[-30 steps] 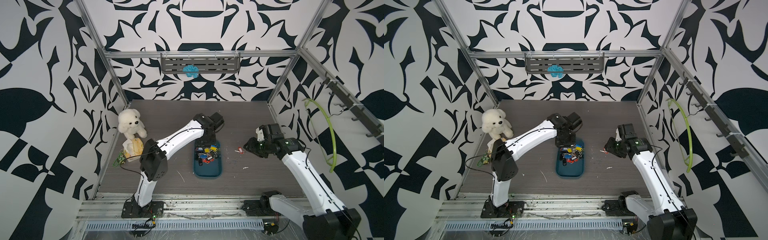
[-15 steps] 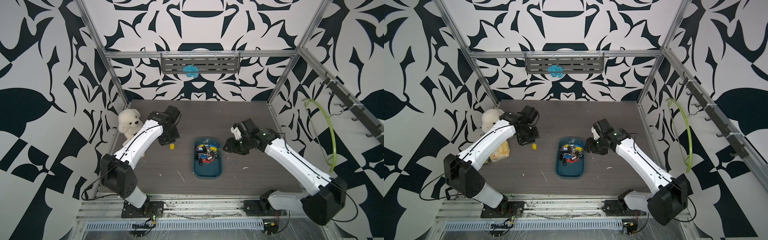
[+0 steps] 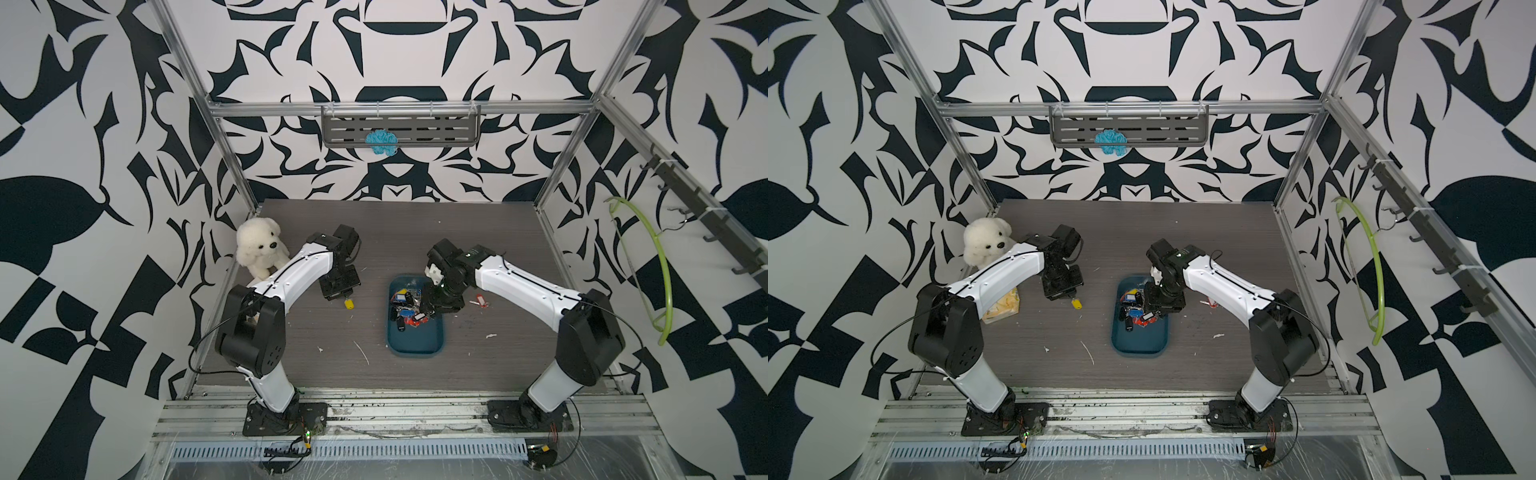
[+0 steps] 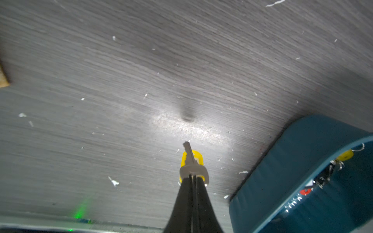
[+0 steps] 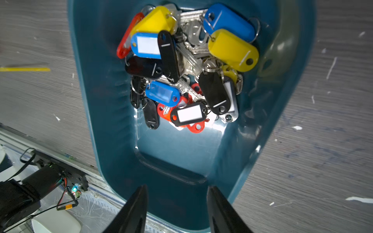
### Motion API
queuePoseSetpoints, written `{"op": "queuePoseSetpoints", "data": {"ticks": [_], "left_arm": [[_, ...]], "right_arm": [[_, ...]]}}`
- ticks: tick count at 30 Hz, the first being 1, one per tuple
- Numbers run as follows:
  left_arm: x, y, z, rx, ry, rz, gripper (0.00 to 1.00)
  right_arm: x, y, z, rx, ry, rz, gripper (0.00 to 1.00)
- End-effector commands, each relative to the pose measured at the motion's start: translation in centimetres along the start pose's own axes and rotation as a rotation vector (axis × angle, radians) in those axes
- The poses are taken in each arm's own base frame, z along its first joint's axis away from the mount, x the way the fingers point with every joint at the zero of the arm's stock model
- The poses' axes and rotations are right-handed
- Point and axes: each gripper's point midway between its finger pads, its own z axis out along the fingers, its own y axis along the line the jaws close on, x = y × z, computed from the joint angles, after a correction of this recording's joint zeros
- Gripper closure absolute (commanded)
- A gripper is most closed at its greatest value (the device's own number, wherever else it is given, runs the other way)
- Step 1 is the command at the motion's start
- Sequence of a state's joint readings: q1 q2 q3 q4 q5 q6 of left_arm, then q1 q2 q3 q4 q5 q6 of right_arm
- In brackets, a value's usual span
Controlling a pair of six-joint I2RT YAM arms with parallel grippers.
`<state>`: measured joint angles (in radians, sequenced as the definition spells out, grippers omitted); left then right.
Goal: Take the keys out of the storage box
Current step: Place the key at the center of the board, then move the storage box to the center of the board.
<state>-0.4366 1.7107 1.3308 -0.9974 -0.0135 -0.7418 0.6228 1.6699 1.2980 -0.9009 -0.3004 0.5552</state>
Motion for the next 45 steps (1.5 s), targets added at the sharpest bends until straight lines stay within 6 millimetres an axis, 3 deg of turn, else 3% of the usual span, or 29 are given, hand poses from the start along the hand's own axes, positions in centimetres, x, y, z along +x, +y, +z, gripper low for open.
{"op": "queuePoseSetpoints", "data": {"ticks": [1,2,4,7,12,19,28,40,45], "left_arm": [[0.3,0.2,0.8,-0.002,0.025,0.002,0.6],[0.3,0.2,0.9,0.001,0.025,0.002,0.45],[0.4,0.3,0.8,0.005,0.021,0.002,0.31],[0.5,0.4,0.6,0.011,0.013,0.001,0.27],[0.8,0.6,0.2,0.021,0.003,-0.007,0.27],[1.3,0.9,0.1,0.026,0.008,-0.011,0.28],[1.7,1.0,0.2,0.03,0.016,-0.013,0.3],[1.9,1.1,0.8,0.028,0.027,-0.016,0.31],[1.9,1.3,0.5,0.025,0.02,-0.015,0.31]], "right_arm": [[-0.6,0.3,-1.0,0.032,-0.017,-0.04,0.45],[-0.7,0.1,-0.7,0.041,-0.012,-0.044,0.45],[-0.8,-0.4,-0.1,0.073,0.004,-0.049,0.45],[-1.0,-1.0,1.0,0.108,0.023,-0.065,0.46],[-1.6,-1.3,2.6,0.142,0.057,-0.082,0.52],[-2.7,-1.5,4.3,0.176,0.079,-0.073,0.53],[-1.8,-1.9,6.0,0.171,0.12,-0.037,0.53],[0.9,0.7,7.5,0.068,0.168,0.005,0.53],[1.7,3.2,6.9,0.0,0.183,0.007,0.53]]}}
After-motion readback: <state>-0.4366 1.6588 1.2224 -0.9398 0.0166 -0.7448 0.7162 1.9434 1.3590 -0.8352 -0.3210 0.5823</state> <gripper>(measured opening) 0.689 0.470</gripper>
